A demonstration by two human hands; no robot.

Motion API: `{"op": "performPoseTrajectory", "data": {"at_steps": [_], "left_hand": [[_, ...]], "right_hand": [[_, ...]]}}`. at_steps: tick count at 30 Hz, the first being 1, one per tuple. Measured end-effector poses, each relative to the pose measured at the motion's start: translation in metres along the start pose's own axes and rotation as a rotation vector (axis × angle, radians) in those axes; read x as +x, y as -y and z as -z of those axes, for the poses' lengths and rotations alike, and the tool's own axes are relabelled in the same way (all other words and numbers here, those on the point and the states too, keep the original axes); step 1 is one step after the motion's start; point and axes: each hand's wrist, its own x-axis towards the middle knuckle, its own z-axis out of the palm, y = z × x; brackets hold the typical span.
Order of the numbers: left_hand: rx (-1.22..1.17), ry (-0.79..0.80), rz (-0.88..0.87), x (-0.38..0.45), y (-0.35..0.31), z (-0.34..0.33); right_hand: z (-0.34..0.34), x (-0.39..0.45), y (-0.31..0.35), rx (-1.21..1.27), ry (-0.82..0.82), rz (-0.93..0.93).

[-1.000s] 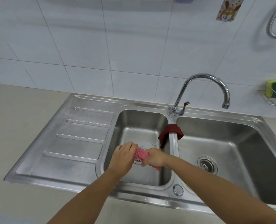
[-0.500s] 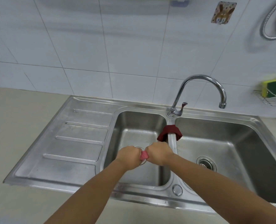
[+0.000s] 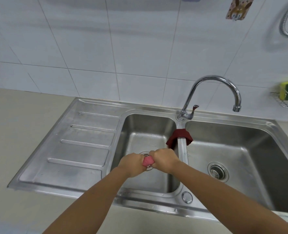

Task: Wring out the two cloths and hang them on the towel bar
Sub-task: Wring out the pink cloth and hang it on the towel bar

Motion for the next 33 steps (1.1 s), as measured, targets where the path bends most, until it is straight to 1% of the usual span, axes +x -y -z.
{"op": "performPoseTrajectory", "data": {"at_steps": [2,4,6,7,9,11,13,15,17,19,20,23,28,31,33], "left_hand": [[0.071,-0.110,-0.003,0.000,0.006,-0.007],[0.058,-0.185,0.015,0.001,0.010,-0.012],[-0.006,-0.209,0.069,0.001,0.015,-0.016],[-0.030,-0.210,0.096,0.000,0.018,-0.017],[-0.076,-0.216,0.112,-0.001,0.022,-0.020],[-0.124,-0.207,0.097,-0.004,0.022,-0.020],[-0.164,-0.164,0.100,-0.005,0.020,-0.018],[-0.237,-0.136,0.098,-0.004,0.017,-0.015],[-0.423,-0.147,0.102,-0.007,0.009,-0.011],[-0.616,-0.214,0.098,-0.008,-0.001,-0.006],[-0.656,-0.260,0.089,-0.008,-0.006,-0.002],[-0.663,-0.363,0.095,-0.007,-0.015,0.006],[-0.586,-0.448,0.123,-0.003,-0.011,0.008],[-0.597,-0.470,0.103,-0.001,-0.012,0.006],[-0.646,-0.454,0.097,-0.001,-0.014,0.006]], "right_hand": [[-0.004,-0.002,-0.001,0.159,0.012,-0.046],[-0.006,-0.005,-0.003,0.348,0.055,-0.099],[-0.004,-0.009,-0.002,0.630,0.109,-0.151],[-0.002,-0.011,-0.001,0.785,0.111,-0.171],[0.000,-0.013,0.000,0.986,0.019,-0.237],[0.000,-0.014,-0.001,1.082,-0.119,-0.320],[0.000,-0.013,-0.002,1.130,-0.217,-0.358],[0.001,-0.011,-0.002,1.148,-0.269,-0.353],[0.002,-0.008,-0.002,1.142,-0.283,-0.343],[0.005,-0.007,-0.001,1.133,-0.285,-0.341],[0.006,-0.006,0.000,1.135,-0.283,-0.335],[0.012,-0.005,0.002,1.135,-0.285,-0.307],[0.015,-0.009,0.000,0.979,-0.295,-0.356],[0.014,-0.010,-0.001,0.782,-0.325,-0.369],[0.013,-0.010,-0.003,0.585,-0.358,-0.353]]}}
